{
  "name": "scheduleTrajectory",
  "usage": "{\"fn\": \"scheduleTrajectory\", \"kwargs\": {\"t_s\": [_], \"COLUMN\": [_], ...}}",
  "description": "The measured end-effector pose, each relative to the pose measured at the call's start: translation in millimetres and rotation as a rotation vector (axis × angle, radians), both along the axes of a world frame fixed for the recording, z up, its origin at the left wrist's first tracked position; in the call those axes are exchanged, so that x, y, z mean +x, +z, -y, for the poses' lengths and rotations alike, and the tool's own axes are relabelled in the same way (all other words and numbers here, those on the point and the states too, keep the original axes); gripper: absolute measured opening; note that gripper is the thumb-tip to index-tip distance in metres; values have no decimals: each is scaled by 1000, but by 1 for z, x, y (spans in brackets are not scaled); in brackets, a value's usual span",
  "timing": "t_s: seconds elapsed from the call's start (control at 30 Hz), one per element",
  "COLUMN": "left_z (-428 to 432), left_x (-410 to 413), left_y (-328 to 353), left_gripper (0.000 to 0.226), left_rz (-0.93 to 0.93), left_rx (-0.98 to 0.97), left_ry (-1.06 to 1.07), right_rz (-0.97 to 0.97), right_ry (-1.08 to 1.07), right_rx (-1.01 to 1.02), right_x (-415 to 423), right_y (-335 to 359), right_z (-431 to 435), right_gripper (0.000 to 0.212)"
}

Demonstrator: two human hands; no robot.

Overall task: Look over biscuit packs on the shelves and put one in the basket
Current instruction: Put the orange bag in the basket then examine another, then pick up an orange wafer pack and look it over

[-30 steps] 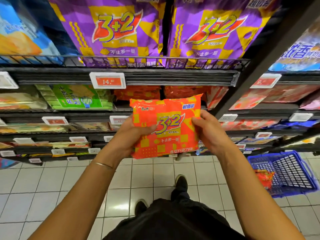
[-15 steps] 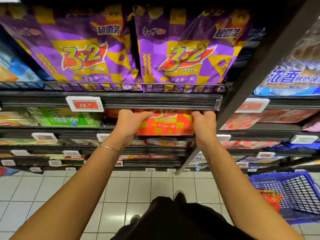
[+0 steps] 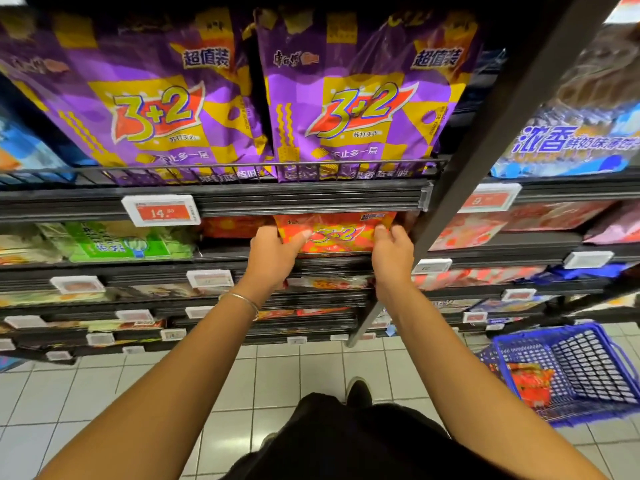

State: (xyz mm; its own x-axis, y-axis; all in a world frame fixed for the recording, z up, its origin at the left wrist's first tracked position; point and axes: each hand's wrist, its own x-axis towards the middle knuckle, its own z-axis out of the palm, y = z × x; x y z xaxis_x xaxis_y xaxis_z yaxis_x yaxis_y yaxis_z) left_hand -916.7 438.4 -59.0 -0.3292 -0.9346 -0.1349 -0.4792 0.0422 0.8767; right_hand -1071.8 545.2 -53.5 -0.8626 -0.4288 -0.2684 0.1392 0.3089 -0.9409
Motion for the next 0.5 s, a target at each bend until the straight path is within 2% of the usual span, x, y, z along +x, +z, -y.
{"fn": "scheduleTrajectory", "kwargs": {"t_s": [0.1,0.23,0.3,0.37,0.43,0.5], "left_z": [-2,-5,-14,-30,-50,-70], "left_x": [-7,-4,-1,4,9,8], "left_y": [5,5,0,-4,-8,-11], "left_gripper": [51,42,33,41,59,60], "left_rz": [46,-7,-101,-190,-227,-262], "left_rx": [-26,24,49,73,66,44], "left_ry": [-15,-25,34,100,150,183], "right_rz": [69,158,159,189,258,300], "right_ry": [21,15,8,-57,-131,-179], "right_rx": [-16,-29,-8,10,-4,-43], "right_x": [7,34,41,45,43,33], "right_y": [4,1,-9,-16,-22,-24], "right_z": [-4,-35,-62,-88,-115,-134], "right_gripper": [19,39,28,27,20,11]}}
